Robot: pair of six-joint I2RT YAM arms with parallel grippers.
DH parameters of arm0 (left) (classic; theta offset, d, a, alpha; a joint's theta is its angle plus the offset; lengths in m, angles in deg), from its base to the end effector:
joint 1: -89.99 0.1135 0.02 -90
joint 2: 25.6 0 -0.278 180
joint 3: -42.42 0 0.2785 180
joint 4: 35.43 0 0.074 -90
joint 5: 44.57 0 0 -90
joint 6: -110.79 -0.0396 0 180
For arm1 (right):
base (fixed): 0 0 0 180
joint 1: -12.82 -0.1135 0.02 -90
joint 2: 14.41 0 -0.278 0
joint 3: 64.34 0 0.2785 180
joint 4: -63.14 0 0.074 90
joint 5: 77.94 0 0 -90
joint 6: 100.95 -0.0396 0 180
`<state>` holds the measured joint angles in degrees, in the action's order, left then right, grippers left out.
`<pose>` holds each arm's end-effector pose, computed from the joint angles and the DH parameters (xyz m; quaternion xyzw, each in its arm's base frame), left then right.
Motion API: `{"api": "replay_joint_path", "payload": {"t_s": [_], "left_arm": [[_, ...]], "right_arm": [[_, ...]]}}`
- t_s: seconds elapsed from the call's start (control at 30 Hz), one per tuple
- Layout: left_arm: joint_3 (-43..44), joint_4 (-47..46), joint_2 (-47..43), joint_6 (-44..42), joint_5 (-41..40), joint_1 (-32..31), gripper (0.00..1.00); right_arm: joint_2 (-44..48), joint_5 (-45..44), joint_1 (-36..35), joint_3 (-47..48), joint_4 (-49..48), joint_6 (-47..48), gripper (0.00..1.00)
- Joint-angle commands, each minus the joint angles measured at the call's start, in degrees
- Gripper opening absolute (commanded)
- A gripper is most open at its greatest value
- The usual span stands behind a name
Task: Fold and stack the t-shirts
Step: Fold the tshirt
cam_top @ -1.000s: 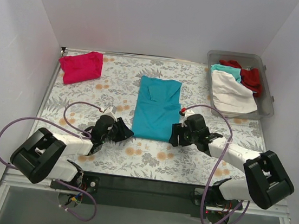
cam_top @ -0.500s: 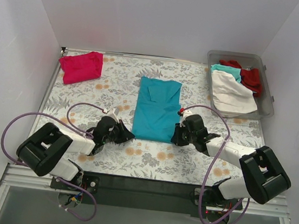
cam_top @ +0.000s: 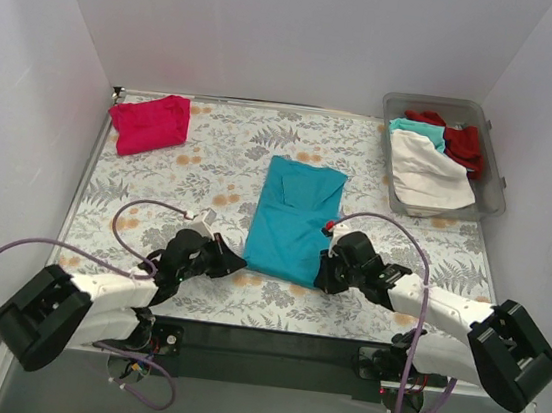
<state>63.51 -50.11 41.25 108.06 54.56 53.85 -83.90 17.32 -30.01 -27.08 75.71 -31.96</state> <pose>0.1593 -0.1241 0.1112 -0.3392 0.7999 -0.4645 0.1714 0.1726 0.1649 0.1454 -0.1919 0.9022 0.2389 0.3034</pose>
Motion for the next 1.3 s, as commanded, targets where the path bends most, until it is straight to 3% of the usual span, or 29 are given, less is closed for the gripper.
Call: {"api": "replay_joint_path", "payload": {"t_s": [0.0, 0.2, 0.33, 0.53, 0.7, 0.97, 1.27], "left_arm": [[-2.49, 7.41, -9.77, 2.2, -1.13, -1.12, 0.0], [-1.27, 16.3, -23.49, 4.32, -2.7, -3.06, 0.0], [3.12, 16.83, -23.61, 2.04, -5.08, -3.41, 0.0], [9.09, 10.68, -14.48, -0.69, -5.08, -3.41, 0.0], [14.99, 9.27, -10.52, -4.37, -9.55, -3.32, 0.0], [24.75, 4.45, 2.12, -7.81, -9.21, -0.52, 0.0], [36.08, 0.05, 18.73, -8.08, 1.06, 6.43, 0.0]], "right_arm": [[4.0, -0.95, -2.25, -1.44, 8.03, -2.97, 0.01], [12.79, -2.35, -5.95, 0.22, 13.76, -5.88, 0.01], [15.7, -4.72, -5.95, 4.53, 15.0, -4.66, 0.01], [10.62, -9.73, -5.86, 13.84, 15.96, -0.88, 0.01], [7.27, -13.25, -3.85, 21.04, 15.96, 1.41, 0.01], [1.3, -9.84, 3.71, 27.12, 15.0, 5.54, 0.01], [-7.58, -0.96, 14.43, 31.69, 12.1, 8.71, 0.01]]}}
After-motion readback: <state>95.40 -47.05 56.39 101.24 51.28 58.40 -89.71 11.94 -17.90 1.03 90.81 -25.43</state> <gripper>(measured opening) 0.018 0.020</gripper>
